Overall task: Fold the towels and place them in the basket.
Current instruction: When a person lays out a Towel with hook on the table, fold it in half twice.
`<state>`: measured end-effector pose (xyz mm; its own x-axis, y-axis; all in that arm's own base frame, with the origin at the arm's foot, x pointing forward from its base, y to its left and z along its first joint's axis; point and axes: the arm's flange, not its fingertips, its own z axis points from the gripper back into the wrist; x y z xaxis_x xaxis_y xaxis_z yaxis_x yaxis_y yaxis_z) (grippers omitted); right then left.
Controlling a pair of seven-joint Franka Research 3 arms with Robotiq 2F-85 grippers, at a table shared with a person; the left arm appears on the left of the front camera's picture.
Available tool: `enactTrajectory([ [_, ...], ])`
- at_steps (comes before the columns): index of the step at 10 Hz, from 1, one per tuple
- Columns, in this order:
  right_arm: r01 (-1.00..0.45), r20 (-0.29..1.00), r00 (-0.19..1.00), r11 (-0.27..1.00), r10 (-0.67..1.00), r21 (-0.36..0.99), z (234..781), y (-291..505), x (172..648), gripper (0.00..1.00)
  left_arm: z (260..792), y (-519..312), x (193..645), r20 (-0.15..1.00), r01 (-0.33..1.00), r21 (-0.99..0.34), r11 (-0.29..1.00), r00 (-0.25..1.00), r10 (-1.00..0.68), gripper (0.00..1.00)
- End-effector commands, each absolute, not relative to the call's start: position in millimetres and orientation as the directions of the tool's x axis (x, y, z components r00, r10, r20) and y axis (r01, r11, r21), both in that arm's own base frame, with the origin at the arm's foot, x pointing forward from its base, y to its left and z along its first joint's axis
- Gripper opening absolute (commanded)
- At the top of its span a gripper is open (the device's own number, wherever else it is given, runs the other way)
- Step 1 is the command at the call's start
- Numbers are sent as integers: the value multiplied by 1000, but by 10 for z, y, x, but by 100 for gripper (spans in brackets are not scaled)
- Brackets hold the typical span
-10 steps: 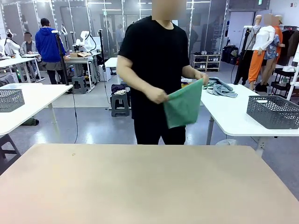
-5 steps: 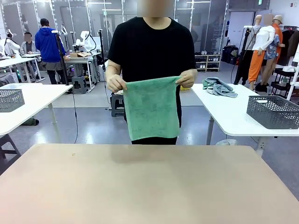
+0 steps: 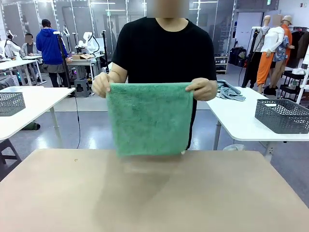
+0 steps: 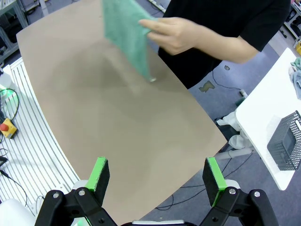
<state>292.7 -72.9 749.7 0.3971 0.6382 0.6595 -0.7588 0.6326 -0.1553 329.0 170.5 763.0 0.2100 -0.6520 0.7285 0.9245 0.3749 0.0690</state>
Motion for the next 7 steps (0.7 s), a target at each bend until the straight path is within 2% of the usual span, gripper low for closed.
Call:
enactTrajectory([
  [1,-764,662,389,626,641,-157,7499,-726,2928,100,7636,1710,3280,729,924,71,376,209,-652,100],
  [7,-764,662,389,626,641,-157,7499,-726,2928,100,7636,1710,3280,729,924,71,376,209,-652,100],
])
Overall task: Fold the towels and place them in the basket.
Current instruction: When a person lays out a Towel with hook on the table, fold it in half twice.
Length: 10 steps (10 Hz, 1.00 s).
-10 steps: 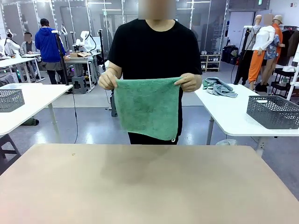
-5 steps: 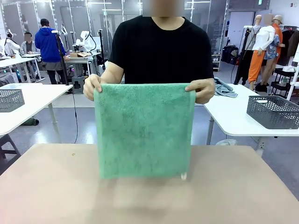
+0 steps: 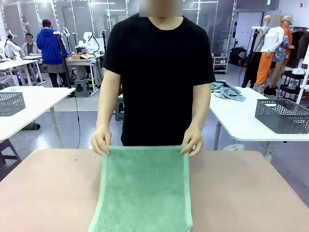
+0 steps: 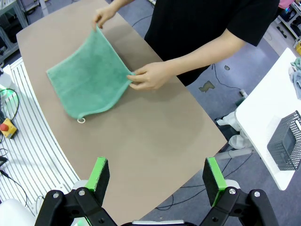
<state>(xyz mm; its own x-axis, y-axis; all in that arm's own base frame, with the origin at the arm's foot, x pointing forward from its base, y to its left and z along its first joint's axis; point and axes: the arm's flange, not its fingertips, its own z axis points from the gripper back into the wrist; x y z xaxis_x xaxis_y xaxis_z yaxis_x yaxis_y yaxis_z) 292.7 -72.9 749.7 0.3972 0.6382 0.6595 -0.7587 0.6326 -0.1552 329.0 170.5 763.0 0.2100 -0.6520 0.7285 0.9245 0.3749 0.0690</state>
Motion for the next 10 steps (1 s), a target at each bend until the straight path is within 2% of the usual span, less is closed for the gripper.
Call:
enactTrajectory([
  [1,-764,662,389,626,641,-157,7499,-726,2928,100,7636,1710,3280,729,924,71,376,209,-652,100],
  [10,-764,662,389,626,641,-157,7499,-726,2928,100,7636,1710,3280,729,924,71,376,209,-652,100],
])
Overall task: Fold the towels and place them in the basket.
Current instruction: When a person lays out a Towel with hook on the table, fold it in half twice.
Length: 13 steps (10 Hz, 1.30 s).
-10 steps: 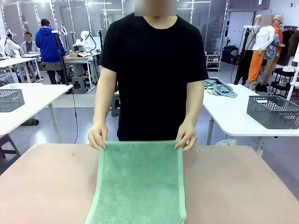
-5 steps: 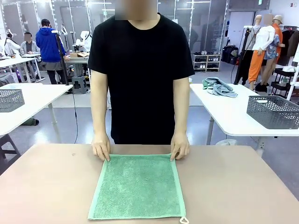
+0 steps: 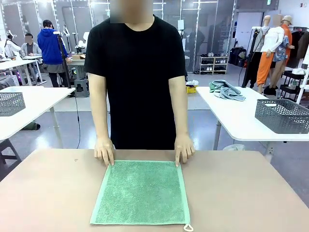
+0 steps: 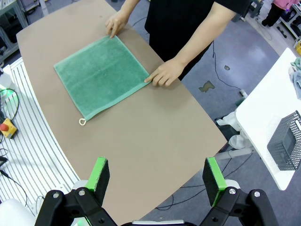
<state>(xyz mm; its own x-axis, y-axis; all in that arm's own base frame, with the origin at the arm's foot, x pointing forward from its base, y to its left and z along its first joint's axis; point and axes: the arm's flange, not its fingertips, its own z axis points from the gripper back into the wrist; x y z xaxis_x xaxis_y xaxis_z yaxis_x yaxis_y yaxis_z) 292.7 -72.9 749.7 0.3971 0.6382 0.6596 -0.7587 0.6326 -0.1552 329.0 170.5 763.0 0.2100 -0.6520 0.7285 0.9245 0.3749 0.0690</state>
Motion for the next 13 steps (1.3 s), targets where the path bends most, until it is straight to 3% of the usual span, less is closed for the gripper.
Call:
enactTrajectory([
  [1,-764,662,389,626,641,-157,7499,-726,2928,100,7636,1710,3280,729,924,71,376,209,-652,100],
  [12,-759,660,397,633,638,-155,7497,-729,2927,100,7630,1705,3290,729,925,69,375,210,-652,100],
  [13,-788,623,382,593,683,-166,7502,-552,3003,100,7729,1440,3370,650,910,96,403,249,-718,100],
])
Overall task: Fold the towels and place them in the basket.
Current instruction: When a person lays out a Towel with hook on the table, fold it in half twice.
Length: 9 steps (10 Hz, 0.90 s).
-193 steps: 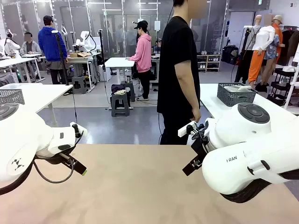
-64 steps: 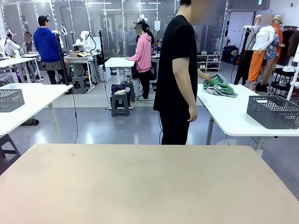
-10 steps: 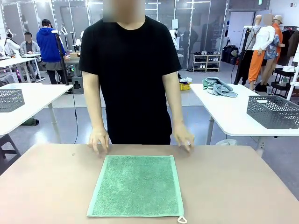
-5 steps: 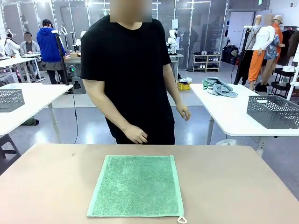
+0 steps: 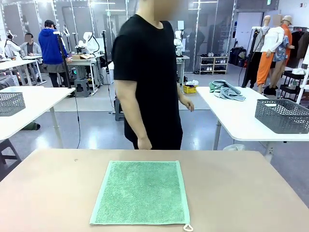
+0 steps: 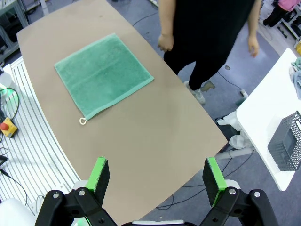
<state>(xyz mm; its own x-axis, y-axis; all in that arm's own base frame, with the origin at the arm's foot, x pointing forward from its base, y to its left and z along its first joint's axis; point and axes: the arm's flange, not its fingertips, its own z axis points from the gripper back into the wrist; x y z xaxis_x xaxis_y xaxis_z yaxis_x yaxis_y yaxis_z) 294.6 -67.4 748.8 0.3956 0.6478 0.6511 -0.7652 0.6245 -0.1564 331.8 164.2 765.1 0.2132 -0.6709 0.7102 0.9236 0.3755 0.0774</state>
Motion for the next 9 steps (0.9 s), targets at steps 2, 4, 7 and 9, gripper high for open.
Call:
enactTrajectory([
  [2,-852,543,337,495,769,-171,7517,-28,3303,100,7954,683,3667,527,931,126,343,230,-818,100],
  [4,-909,407,304,390,862,-146,7323,581,3602,100,7997,-100,3989,369,957,131,260,196,-909,100],
  [7,-961,233,253,272,939,-50,6500,1250,3913,100,7336,-866,4416,149,984,35,175,168,-974,100],
  [9,-977,166,211,212,963,11,5906,1499,3976,100,6722,-996,4404,80,991,11,136,135,-988,100],
])
